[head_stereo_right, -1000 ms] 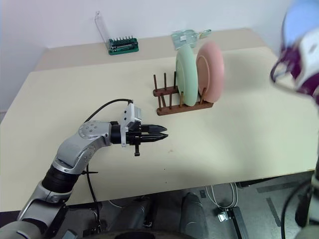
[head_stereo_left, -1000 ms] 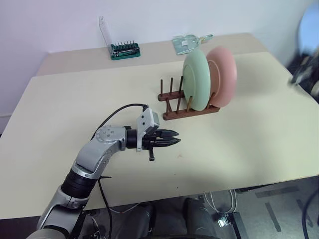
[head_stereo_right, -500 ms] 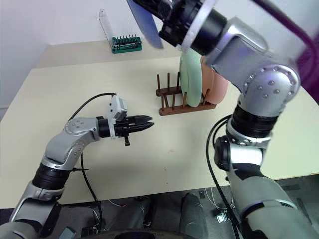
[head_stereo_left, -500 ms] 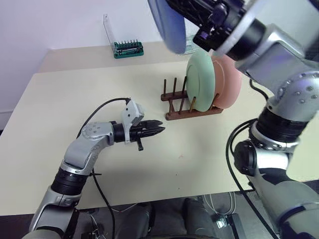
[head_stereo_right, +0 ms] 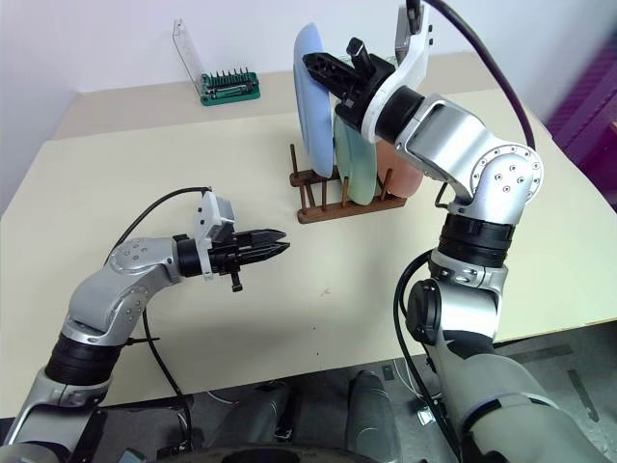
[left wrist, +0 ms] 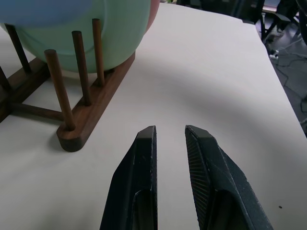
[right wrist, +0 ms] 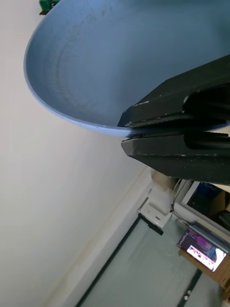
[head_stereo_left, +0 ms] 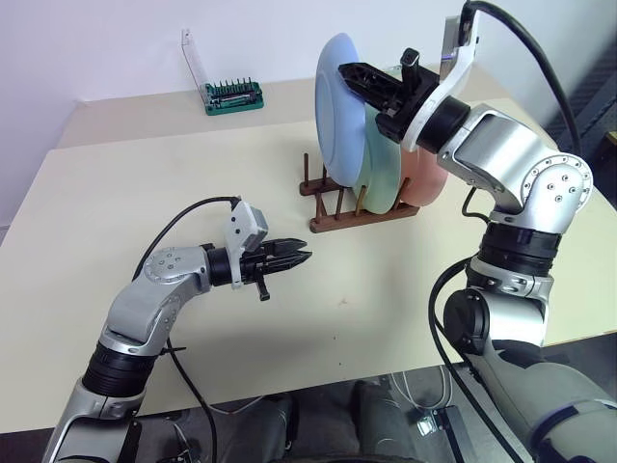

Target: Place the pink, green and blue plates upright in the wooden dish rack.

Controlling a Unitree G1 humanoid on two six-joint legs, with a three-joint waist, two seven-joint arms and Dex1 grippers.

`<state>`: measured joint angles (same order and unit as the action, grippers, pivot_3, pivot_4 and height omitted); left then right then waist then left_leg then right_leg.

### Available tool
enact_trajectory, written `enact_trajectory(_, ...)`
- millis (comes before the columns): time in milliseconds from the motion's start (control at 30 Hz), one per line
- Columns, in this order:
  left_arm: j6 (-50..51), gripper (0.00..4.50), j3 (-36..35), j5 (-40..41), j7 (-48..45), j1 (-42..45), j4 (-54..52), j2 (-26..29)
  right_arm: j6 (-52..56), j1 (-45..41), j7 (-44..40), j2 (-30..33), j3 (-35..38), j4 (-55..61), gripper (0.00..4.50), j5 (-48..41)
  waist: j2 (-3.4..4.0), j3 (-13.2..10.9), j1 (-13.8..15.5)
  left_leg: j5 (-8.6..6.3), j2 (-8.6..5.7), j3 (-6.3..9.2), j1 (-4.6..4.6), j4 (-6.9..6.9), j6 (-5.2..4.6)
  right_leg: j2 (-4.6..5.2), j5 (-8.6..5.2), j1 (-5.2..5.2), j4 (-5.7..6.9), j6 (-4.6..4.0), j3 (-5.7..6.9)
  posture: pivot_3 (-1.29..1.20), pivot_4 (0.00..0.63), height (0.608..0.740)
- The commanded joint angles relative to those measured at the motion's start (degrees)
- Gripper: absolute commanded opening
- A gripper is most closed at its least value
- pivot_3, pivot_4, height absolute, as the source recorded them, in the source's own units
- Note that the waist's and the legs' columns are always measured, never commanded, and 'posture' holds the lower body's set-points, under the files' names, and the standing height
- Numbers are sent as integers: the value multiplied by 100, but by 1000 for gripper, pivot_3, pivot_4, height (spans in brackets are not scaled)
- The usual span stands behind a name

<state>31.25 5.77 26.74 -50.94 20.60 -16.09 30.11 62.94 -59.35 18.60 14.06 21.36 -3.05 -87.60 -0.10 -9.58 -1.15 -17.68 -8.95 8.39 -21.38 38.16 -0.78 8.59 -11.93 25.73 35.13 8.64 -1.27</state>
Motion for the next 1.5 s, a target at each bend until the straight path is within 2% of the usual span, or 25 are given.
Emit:
enact_trajectory(33,-2,942,-90,68,20,80,-146,22,-180,-113,41,-34,-112,250,16,-252,0,0,3,0,0,-2,0,0,0,0,0,0,0,0,0,0,150,740)
enact_trajectory(267,-4,942,-54,78,21,106,-129,-3,-437,-93,174,-95,-353,454,16,-453,0,0,11,0,0,-3,0,1,0,0,0,0,-1,0,0,0,150,740)
enact_trajectory(400,5,942,-62,99,-2,154,-124,-2,-615,160,292,-161,-465,220,16,-134,-1,1,12,0,0,-3,0,0,0,0,0,1,0,0,0,0,150,740)
enact_trajectory(700,-6,942,-57,83,-7,174,-110,-15,-710,398,-119,-89,-419,-507,16,285,0,0,9,0,0,-6,-1,-1,0,0,0,4,0,0,0,0,150,740)
enact_trajectory(800,-3,942,-59,82,4,169,-122,-24,-677,346,-280,-49,-501,-534,885,507,0,0,9,0,0,-7,-1,-1,0,0,0,4,-1,0,-1,0,150,740)
enact_trajectory(967,13,942,-75,94,16,134,-166,-14,-638,206,-488,-6,-583,-293,3274,813,0,0,11,0,0,-7,-1,-1,0,0,0,4,-1,0,0,0,150,740)
enact_trajectory(1000,17,942,-81,98,19,131,-171,-12,-598,177,-558,72,-648,-196,3274,953,0,0,11,0,0,-7,-1,-1,0,0,0,5,0,0,0,0,150,740)
enact_trajectory(1167,40,942,-79,110,41,94,-226,-19,-318,135,-912,553,-924,523,3274,1334,0,0,25,0,0,-7,-4,0,0,1,0,6,-1,0,-1,0,150,740)
enact_trajectory(1333,36,942,-87,84,95,36,-274,-26,-510,820,-2211,2005,-886,2148,3274,2022,-2,1,103,-2,-2,-3,-14,0,-4,2,0,10,-5,1,2,0,150,740)
enact_trajectory(1367,49,942,-103,80,130,11,-296,-25,-687,1083,-2592,2336,-793,2373,3274,2220,-3,1,109,-4,-3,-5,-13,2,-6,2,0,10,-5,1,3,0,150,740)
enact_trajectory(1433,47,942,-186,78,184,-55,-314,18,-1028,2116,-3710,3021,-100,2841,3274,2362,-17,6,193,-5,-3,-14,-12,2,-9,5,2,4,-14,4,3,0,150,740)
enact_trajectory(1500,-33,942,-354,8,243,-112,-143,102,-1507,3891,-4900,3754,606,3197,3274,3139,-16,6,257,-9,-2,-18,-7,3,-14,5,1,-1,-19,5,7,0,150,740)
